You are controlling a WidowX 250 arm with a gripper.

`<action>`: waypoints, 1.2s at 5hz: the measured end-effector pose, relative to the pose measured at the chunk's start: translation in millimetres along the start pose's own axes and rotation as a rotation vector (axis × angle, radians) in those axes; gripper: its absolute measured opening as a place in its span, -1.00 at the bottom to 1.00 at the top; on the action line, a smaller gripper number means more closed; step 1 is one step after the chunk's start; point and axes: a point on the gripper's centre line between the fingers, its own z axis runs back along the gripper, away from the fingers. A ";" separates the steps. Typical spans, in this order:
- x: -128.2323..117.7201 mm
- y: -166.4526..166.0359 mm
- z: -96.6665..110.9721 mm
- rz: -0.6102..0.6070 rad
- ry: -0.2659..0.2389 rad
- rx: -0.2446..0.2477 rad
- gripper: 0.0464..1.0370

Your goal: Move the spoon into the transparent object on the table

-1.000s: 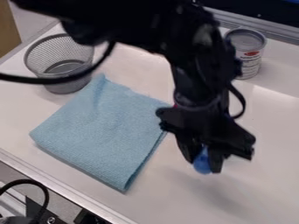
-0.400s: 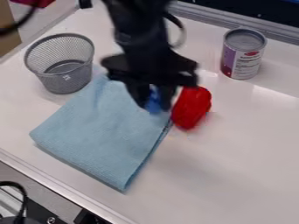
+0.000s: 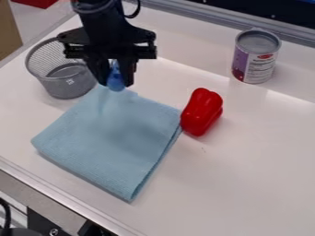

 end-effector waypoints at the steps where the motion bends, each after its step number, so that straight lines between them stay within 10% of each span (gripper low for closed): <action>1: 14.6 22.7 -11.4 0.059 -0.012 -0.024 -0.33; 3: 32.1 58.4 -15.3 0.137 0.003 0.028 -0.33; 6: 32.5 80.8 -23.0 0.279 0.163 0.047 -0.33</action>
